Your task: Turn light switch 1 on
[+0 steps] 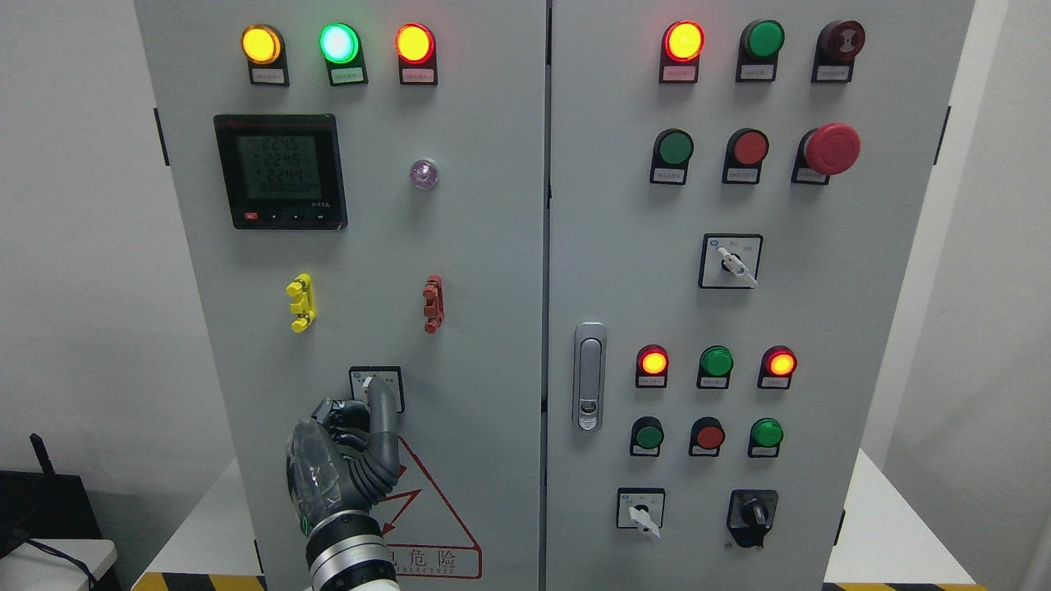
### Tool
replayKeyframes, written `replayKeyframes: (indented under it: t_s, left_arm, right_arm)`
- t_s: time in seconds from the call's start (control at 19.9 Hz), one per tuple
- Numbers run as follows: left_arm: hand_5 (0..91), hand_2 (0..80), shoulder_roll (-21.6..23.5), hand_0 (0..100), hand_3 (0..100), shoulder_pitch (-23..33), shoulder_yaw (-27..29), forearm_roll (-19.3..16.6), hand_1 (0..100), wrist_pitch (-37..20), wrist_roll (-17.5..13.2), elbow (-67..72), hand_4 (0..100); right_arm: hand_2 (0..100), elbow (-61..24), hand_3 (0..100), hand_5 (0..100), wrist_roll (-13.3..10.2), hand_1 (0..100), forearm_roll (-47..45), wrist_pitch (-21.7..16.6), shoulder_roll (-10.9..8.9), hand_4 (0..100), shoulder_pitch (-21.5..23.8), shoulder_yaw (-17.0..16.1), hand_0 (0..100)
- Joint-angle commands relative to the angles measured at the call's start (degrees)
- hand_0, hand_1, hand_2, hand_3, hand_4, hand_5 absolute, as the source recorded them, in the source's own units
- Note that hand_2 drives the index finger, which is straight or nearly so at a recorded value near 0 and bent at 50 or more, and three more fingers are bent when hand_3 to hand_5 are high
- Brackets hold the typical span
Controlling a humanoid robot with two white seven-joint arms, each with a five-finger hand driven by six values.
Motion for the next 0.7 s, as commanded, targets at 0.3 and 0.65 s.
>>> replayKeyframes:
  t_s: [0.3, 0.65]
  left_arm:
    - [79.5, 62.0, 0.00, 49, 75, -0.49, -0.16, 0.01, 23, -0.09, -0.22, 0.06, 82]
    - [80.1, 61.9, 0.00, 51, 75, -0.49, -0.43, 0.10, 19, -0.26, -0.31, 0.33, 82]
  right_arm:
    - [0, 0.05, 0, 0, -0.15, 39, -1.05, 0.00, 0.00, 0, 0.00, 0.00, 12]
    - [0, 0.05, 0, 0, -0.15, 39, -0.97, 0.00, 0.00, 0, 0.00, 0.00, 12]
